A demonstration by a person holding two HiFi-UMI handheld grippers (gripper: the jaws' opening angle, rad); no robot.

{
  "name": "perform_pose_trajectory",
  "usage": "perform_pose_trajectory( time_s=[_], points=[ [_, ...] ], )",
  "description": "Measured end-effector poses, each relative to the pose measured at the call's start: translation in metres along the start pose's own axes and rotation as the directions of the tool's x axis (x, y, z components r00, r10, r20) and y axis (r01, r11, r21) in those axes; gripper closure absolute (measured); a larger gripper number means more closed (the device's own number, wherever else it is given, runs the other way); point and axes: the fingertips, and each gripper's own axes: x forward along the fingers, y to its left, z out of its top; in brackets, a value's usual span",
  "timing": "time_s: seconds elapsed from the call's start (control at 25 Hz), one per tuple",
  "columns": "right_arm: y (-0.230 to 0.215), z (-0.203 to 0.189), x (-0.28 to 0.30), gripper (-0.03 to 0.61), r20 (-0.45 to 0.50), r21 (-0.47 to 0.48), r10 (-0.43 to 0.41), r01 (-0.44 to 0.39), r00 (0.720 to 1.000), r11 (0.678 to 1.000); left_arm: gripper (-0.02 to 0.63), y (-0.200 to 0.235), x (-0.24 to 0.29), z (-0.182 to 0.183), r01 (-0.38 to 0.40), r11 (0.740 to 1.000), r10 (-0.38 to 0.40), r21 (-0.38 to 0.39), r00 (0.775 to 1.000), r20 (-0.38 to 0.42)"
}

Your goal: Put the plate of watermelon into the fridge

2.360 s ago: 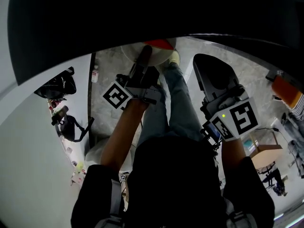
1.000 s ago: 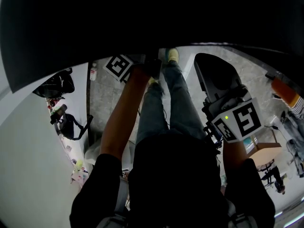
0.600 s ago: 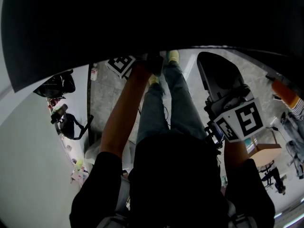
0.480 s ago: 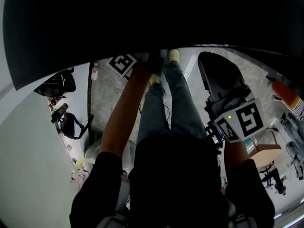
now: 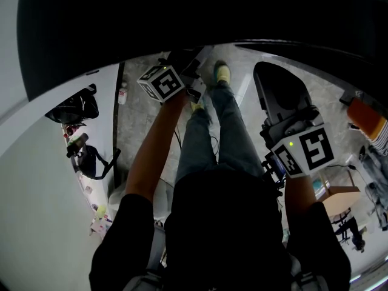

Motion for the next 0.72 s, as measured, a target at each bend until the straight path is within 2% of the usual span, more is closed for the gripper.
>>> perform_pose_trajectory(
  time_s=[0.16, 0.36, 0.52, 0.72],
  points=[
    [0.001, 0.0, -0.001, 0.569, -0.003, -0.013, 0.002, -0.002, 1.0, 1.0, 0.242, 0.001, 0.001, -0.014, -0.03, 0.986, 0.05, 0.165, 0.992, -0.116],
    [0.001, 0.001, 0.0, 0.569, 0.0, -0.018, 0.001, -0.001, 1.0, 1.0, 0.242, 0.007, -0.004, -0.023, -0.073, 0.942, 0.138, 0.327, 0.974, -0.179],
    [0.003, 0.001, 0.0, 0.569, -0.002, -0.028, 0.002, -0.002, 1.0, 1.0, 0.244, 0.017, -0.014, -0.021, -0.175, 0.887, 0.263, 0.427, 0.952, -0.156],
    [0.002, 0.0, -0.001, 0.569, -0.006, -0.033, 0.002, -0.002, 1.0, 0.999, 0.245, 0.024, -0.032, -0.014, -0.292, 0.837, 0.369, 0.462, 0.926, -0.084]
  ],
)
